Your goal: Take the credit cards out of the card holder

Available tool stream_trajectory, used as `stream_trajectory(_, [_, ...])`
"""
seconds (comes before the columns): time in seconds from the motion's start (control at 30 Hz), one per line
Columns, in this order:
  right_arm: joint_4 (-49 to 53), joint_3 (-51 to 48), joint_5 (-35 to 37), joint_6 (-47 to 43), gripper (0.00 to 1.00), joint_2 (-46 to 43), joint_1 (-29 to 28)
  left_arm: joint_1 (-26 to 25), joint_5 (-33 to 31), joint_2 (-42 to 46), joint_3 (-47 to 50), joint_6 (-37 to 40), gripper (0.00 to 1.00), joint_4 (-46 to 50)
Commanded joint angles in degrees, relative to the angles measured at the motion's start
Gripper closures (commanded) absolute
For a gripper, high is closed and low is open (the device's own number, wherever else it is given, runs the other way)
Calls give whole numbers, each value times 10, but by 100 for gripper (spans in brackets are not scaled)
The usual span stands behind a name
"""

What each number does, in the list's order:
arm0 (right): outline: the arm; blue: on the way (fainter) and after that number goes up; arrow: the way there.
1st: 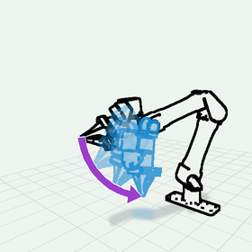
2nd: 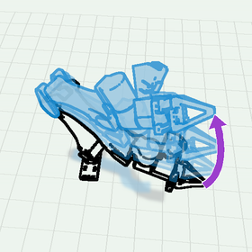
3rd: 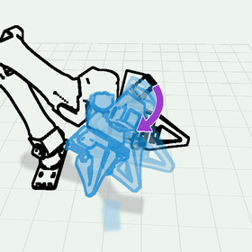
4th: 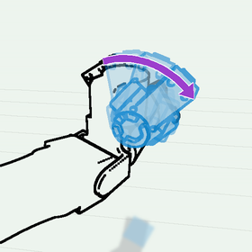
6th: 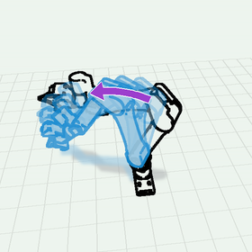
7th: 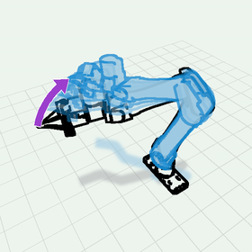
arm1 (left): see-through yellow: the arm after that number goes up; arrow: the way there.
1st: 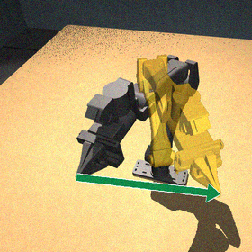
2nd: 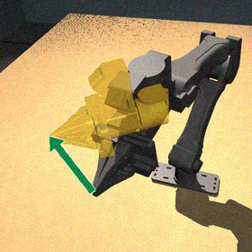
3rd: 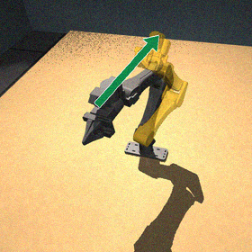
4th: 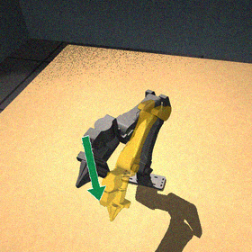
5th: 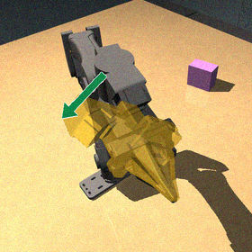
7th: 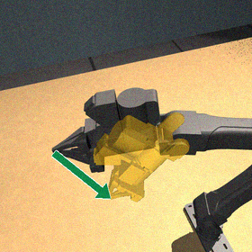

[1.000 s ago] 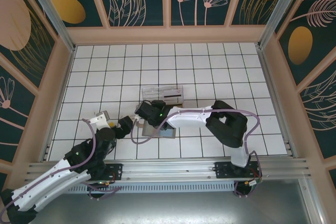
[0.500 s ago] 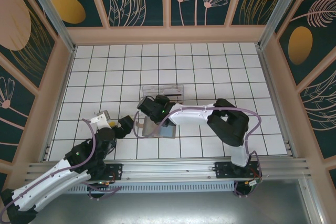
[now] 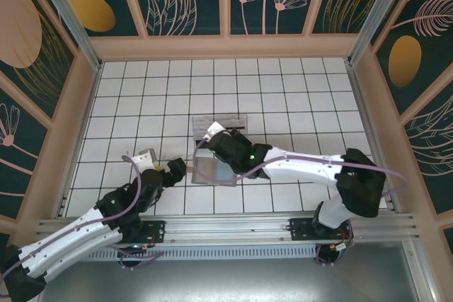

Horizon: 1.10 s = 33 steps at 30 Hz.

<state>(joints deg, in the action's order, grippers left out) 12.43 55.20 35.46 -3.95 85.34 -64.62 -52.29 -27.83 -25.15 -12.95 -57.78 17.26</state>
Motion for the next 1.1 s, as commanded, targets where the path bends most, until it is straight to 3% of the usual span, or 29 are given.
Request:
stream_trajectory(0.0, [-8, -43, -48, 151, 56, -64, 16, -3, 23, -39, -11, 20, 2, -55])
stream_trajectory(0.23, [-47, -178, -182, 351, 57, -221, 74, -3, 82, -146, -37, 28, 1, -121])
stream_trajectory(0.43, [-106, -278, -244, 441, 57, -294, 89, -3, 115, -227, -73, 38, 2, -133])
stream_trajectory(0.83, [-196, -315, -334, 510, 58, -176, 76, -2, 156, -313, -96, 40, 2, -157])
stream_trajectory(1.07, [-221, -309, -357, 518, 66, -110, 75, -3, 189, -318, -81, 37, 16, -169])
